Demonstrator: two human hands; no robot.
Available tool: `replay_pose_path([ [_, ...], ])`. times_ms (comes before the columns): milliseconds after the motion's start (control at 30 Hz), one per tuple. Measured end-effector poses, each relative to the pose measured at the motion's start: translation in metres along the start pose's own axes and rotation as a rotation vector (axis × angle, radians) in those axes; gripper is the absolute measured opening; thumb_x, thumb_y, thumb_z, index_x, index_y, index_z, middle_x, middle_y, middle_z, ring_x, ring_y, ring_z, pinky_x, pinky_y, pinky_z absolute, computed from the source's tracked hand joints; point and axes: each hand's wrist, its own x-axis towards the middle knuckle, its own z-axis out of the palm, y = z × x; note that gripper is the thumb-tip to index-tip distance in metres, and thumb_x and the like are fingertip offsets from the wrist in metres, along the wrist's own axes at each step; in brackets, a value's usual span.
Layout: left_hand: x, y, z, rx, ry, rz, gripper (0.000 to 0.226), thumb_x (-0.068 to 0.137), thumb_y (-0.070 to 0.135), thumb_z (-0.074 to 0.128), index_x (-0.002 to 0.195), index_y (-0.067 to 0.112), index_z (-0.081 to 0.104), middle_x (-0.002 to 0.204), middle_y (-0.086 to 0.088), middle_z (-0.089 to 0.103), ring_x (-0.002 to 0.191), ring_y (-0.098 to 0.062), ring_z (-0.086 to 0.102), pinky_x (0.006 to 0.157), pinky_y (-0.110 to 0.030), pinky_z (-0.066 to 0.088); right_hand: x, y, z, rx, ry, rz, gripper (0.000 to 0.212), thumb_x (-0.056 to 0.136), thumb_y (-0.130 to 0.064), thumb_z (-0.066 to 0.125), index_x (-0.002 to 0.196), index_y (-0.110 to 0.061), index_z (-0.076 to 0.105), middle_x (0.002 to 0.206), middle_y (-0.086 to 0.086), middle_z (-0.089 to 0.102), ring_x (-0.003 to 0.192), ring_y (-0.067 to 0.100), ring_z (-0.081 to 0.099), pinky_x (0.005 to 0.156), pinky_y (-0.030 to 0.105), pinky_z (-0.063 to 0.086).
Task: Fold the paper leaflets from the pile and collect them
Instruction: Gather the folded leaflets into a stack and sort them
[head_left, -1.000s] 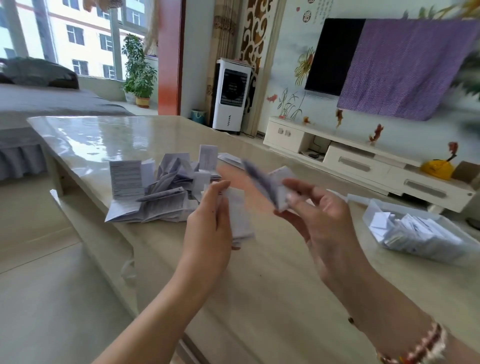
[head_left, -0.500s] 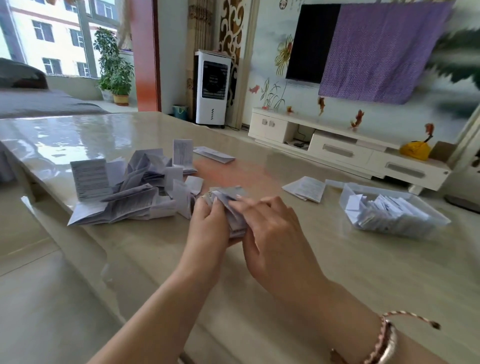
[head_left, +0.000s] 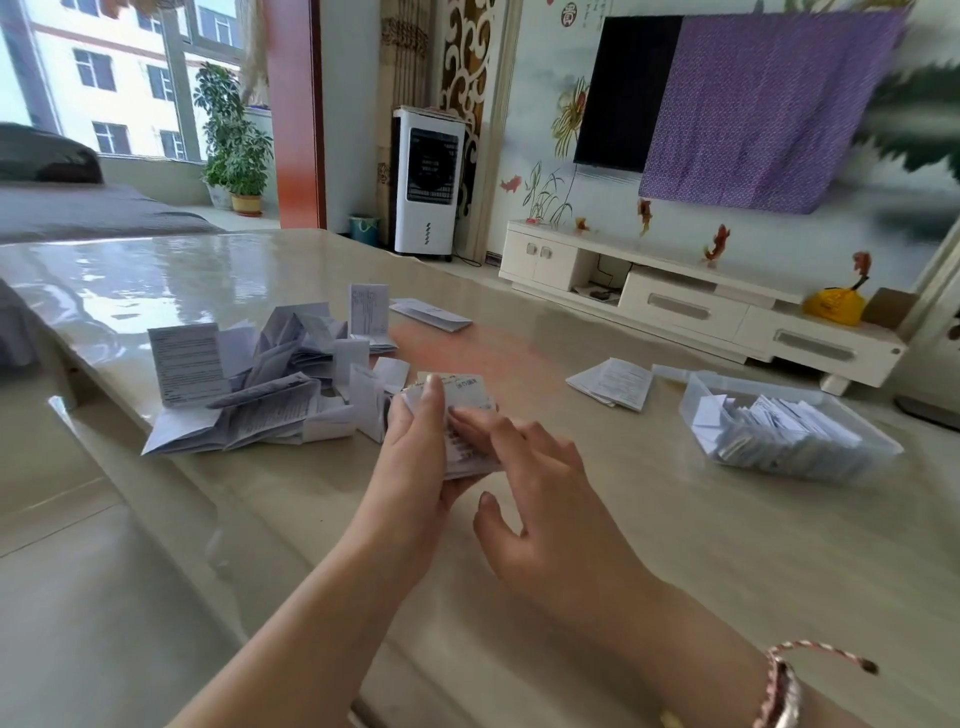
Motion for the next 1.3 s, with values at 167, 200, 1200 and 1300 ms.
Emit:
replay_pose_path([
  [167, 0.0, 0.004, -0.005, 0.0, 0.002, 0.038, 0.026, 0.102, 0.019, 0.041, 0.126, 0.012, 0.047, 0.1, -0.009, 0.067, 0.076, -0.014, 0.067, 0.062, -0.027, 0.056, 0.002, 0.006, -0.002, 0.289, 0.134, 0.055, 0.045, 0.08, -0.005, 0.051, 0.119, -0.026, 0.054, 0.116, -0.018, 0.065, 0.115, -0.006, 0.055, 0.101, 0.026, 0.039],
  [200, 0.0, 0.004, -0.005, 0.021, 0.014, 0.051, 0.027, 0.102, 0.018, 0.042, 0.129, 0.014, 0.047, 0.102, -0.009, 0.067, 0.078, -0.014, 0.067, 0.063, -0.028, 0.056, 0.004, 0.009, -0.003, 0.285, 0.184, 0.047, 0.038, 0.082, -0.009, 0.055, 0.116, -0.026, 0.056, 0.114, -0.018, 0.064, 0.114, -0.003, 0.056, 0.1, 0.031, 0.042],
  [1200, -0.009, 0.002, -0.014, 0.263, -0.064, 0.001, 0.022, 0.096, 0.01, 0.053, 0.118, 0.009, 0.052, 0.107, -0.017, 0.07, 0.086, -0.024, 0.069, 0.07, -0.034, 0.058, 0.016, 0.029, -0.02, 0.098, -0.051, 0.438, 0.048, 0.061, -0.066, 0.068, 0.089, -0.03, 0.054, 0.114, -0.014, 0.051, 0.114, 0.009, 0.038, 0.086, 0.024, 0.033],
  [1300, -0.01, 0.001, -0.011, 0.267, -0.065, 0.001, 0.022, 0.095, 0.01, 0.055, 0.118, 0.009, 0.052, 0.107, -0.017, 0.07, 0.091, -0.028, 0.07, 0.075, -0.037, 0.059, 0.017, 0.03, -0.018, 0.193, -0.098, 0.52, 0.032, 0.068, -0.053, 0.077, 0.069, -0.029, 0.056, 0.097, -0.006, 0.054, 0.092, 0.009, 0.045, 0.071, 0.023, 0.035],
])
